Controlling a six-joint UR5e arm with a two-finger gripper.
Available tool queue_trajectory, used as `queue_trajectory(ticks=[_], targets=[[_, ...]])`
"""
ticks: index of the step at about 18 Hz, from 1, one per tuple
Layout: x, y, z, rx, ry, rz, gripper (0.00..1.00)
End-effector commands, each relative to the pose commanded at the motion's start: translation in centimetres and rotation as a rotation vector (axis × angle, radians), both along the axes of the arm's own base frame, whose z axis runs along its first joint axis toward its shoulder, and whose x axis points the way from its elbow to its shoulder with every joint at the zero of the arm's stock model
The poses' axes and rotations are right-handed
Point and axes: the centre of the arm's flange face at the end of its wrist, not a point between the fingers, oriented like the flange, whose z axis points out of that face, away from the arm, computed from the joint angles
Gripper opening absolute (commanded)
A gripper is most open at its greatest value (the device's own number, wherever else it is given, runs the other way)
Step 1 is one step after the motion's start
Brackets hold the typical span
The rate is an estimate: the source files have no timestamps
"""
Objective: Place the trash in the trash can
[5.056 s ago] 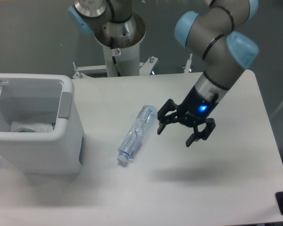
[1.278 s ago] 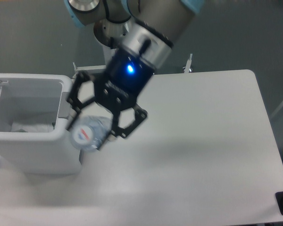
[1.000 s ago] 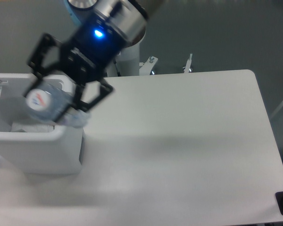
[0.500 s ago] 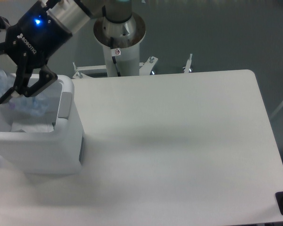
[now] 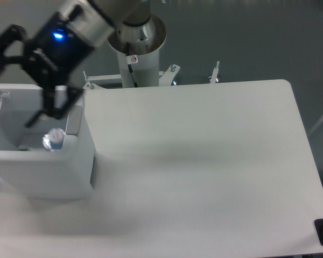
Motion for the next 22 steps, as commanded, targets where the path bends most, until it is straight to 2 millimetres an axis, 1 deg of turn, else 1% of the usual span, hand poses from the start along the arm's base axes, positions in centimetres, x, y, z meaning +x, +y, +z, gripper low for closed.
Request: queue_trajectory(ticks=[1,2,3,5,6,8,11,13,14,15,16,18,20,21,22], targets=[[-2.5,-1.1,-0.9,-0.024,0.021,0.043,1.0],[-4.5,-1.7,-2.0,-0.05,0.035,0.072,1.0],[-6.6,-2.2,-3.5,-0.077,0.044,0.096,1.0],[-10.7,-4.0,-6.3,-0.13,0.076,0.139,1.0],[-12.4,-4.8,-7.8,-0.161,0.084,0.158,1.0],[-15.6,-6.7,-10.0,-0.225,0.108,0.205,1.0],[-19.7,-8.5,-11.8,-0.33,0.173,0.266,1.0],[-20.8,-9.1,-13.1,-0.394,0.233,0.252,1.0],[-21.1,-9.4,-14.3,-0.431,0.27,0.227,1.0],[-21.3,-9.7,-14.9,-0.467,0.325,0.192,1.0],[-21.6,-10.4,-15.9,-0.547,0.414,0.137,1.0],[-22.3,-11.6,-17.4,-0.67,0.508,0.077,1.0],[-22.5,-12.9,-18.3,-0.758,0.569,0.023,1.0],[-22.8,-13.7,-18.6,-0.789,0.58,0.016,1.0],[-22.8,-14.0,-18.9,-0.805,0.575,0.015,1.0]])
